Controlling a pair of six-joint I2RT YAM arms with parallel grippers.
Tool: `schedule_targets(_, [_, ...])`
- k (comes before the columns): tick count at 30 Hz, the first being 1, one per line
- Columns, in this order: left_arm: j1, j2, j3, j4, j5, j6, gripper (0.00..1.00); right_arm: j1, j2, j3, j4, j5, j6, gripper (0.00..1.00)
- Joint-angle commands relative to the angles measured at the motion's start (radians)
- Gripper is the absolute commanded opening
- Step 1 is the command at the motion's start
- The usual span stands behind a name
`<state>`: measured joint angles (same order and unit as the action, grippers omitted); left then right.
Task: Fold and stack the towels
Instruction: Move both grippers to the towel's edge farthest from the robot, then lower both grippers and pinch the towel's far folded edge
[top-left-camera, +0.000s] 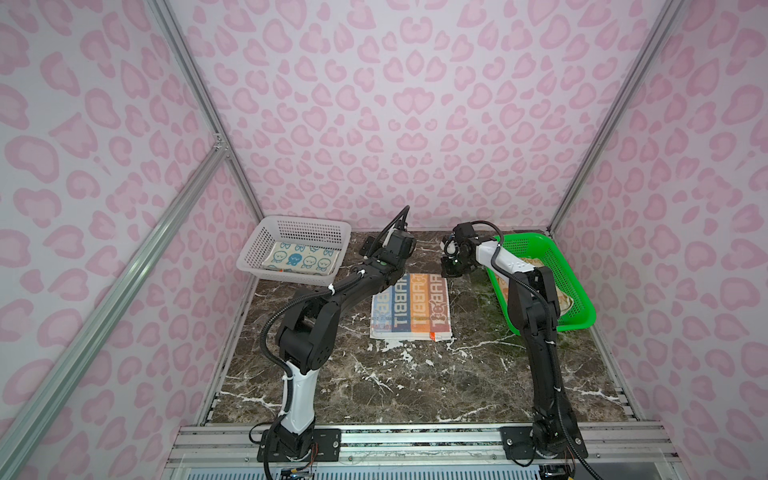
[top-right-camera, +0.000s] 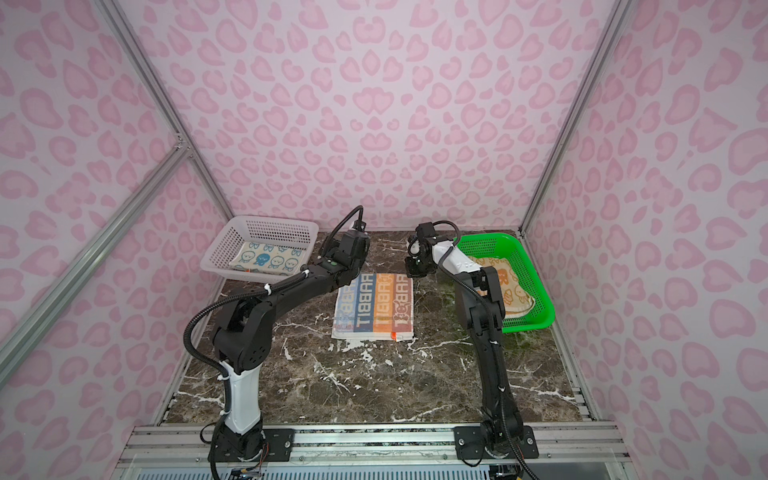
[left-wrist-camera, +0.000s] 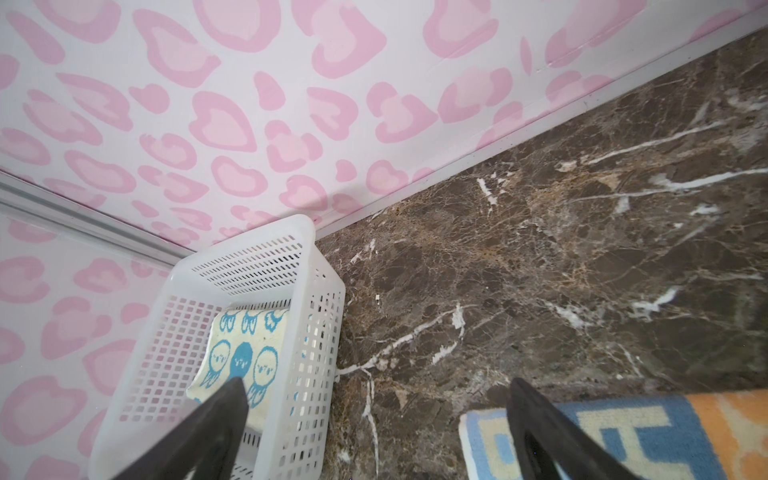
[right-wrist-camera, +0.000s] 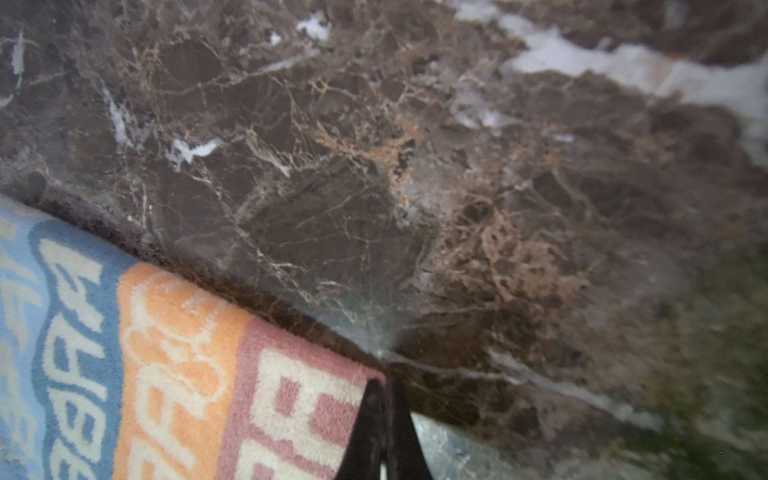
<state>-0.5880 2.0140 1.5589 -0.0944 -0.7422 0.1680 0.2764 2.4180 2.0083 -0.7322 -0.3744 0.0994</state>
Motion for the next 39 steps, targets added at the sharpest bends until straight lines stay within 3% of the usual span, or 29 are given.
schedule_targets(1, [0.012,-0.028,0.010,-0.074,0.098,-0.089,0.98,0.004,0.005,-0.006,-0.071,0.022,0.015,0.00])
schedule_targets(5, [0.033,-0.009,0.052,-0.191,0.208,-0.148,0.98,0.004,-0.025,-0.040,-0.053,0.019,0.017,0.00])
schedule_targets(10, [0.127,0.038,0.141,-0.379,0.514,-0.292,0.98,0.003,-0.049,-0.061,-0.051,0.019,0.002,0.00])
schedule_targets(18, [0.202,0.103,0.197,-0.462,0.775,-0.359,0.99,0.009,-0.059,-0.060,-0.043,0.011,0.003,0.00])
schedule_targets(23, [0.211,0.202,0.308,-0.552,0.849,-0.357,0.88,0.009,-0.065,-0.065,-0.042,0.017,-0.003,0.00])
schedule_targets(29, [0.253,0.271,0.348,-0.551,0.924,-0.401,0.65,0.010,-0.066,-0.072,-0.042,0.026,-0.009,0.00])
schedule_targets(39, [0.284,0.332,0.389,-0.589,0.941,-0.411,0.53,0.009,-0.053,-0.068,-0.039,0.021,-0.008,0.00])
